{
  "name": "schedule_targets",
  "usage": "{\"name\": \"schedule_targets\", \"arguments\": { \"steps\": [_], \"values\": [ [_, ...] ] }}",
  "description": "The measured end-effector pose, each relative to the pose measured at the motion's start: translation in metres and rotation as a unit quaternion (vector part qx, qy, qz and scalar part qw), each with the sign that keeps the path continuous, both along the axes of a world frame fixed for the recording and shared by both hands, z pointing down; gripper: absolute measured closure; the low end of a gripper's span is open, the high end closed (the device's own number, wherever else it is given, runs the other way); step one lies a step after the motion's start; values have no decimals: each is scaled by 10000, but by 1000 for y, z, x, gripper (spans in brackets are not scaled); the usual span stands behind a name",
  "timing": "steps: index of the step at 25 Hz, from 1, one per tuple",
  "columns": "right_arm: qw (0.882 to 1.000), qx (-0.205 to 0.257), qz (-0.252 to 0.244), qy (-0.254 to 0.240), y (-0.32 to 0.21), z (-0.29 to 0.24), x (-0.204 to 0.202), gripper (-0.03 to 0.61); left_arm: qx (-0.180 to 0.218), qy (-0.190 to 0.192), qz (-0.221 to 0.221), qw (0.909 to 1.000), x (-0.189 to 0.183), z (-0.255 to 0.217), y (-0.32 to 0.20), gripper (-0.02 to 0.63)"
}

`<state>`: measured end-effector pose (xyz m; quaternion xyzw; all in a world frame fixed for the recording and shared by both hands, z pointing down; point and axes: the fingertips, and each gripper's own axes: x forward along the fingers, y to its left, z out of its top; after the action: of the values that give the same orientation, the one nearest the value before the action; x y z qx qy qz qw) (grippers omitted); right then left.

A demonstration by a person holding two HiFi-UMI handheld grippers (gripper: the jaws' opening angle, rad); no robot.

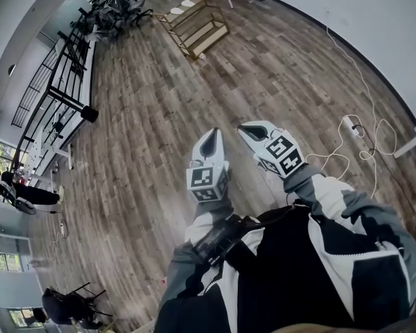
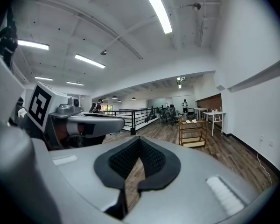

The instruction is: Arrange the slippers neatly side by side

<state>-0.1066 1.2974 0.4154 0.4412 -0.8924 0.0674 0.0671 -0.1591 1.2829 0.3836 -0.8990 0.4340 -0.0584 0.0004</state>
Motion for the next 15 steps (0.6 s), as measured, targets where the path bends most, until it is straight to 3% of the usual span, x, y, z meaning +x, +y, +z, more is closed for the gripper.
{"name": "schedule_targets", "arguments": {
  "steps": [15],
  "values": [
    [9998,-43,151,-155,-40,9,-3,574,15,-181,214,9996,0,11,-44,609]
  ]
}}
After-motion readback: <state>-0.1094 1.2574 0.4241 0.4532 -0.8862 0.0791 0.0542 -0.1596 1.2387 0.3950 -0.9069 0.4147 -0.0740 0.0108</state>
